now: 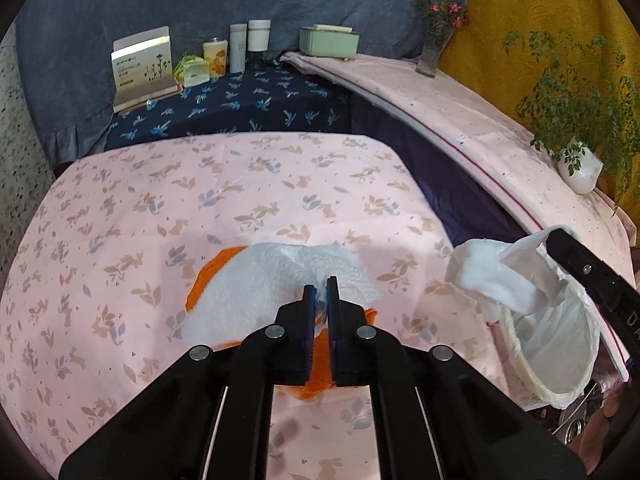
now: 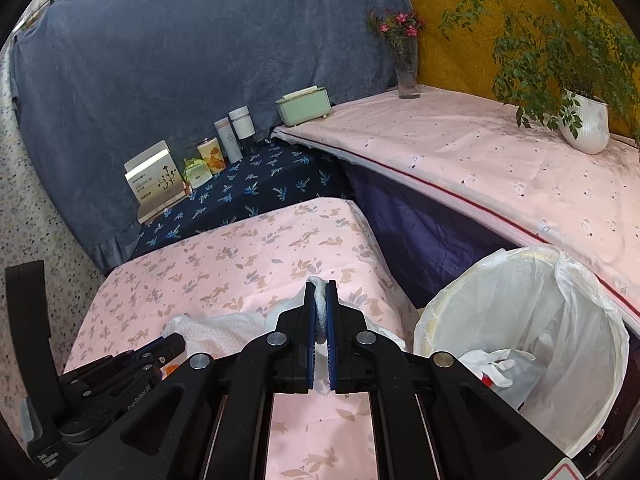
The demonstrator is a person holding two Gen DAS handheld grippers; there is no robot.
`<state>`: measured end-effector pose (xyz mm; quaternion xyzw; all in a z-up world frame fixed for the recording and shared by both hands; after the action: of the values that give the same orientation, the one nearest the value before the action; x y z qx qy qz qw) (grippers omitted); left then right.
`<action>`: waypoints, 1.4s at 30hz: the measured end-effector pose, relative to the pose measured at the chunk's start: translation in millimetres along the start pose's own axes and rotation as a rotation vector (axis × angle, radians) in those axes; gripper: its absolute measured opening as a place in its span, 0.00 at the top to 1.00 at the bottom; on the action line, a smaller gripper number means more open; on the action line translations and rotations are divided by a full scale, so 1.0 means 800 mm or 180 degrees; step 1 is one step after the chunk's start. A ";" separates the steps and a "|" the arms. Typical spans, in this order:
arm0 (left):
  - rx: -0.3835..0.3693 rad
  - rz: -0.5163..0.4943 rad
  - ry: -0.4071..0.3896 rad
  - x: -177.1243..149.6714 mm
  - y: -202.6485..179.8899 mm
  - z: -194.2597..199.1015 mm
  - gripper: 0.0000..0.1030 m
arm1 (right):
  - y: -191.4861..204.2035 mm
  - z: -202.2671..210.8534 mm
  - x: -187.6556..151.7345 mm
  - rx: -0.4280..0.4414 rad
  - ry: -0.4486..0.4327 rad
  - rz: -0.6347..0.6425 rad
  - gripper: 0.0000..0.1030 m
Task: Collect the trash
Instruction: 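Grasp the white tissue with the right tool while the left tool grasps the orange packet, then carry the held white tissue over the white bin and open both tools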
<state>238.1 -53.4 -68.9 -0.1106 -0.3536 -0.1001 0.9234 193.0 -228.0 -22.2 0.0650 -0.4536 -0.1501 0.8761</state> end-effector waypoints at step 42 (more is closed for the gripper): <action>-0.0795 -0.0937 -0.0067 0.003 -0.300 0.037 0.85 | -0.229 0.100 0.011 -0.0717 -0.0304 -0.0635 0.88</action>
<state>158.4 -274.6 -13.6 -0.1724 -0.3604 -0.2760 0.8742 95.4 -402.4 -14.6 0.0038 -0.4663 -0.2892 0.8360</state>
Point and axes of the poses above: each gripper's, at about its wrist camera, not at the fingertips, and z roughly against the way its jaws point, y to its left, x to its top, the point moved 9 cm from there along -z, roughly the way its jaws point
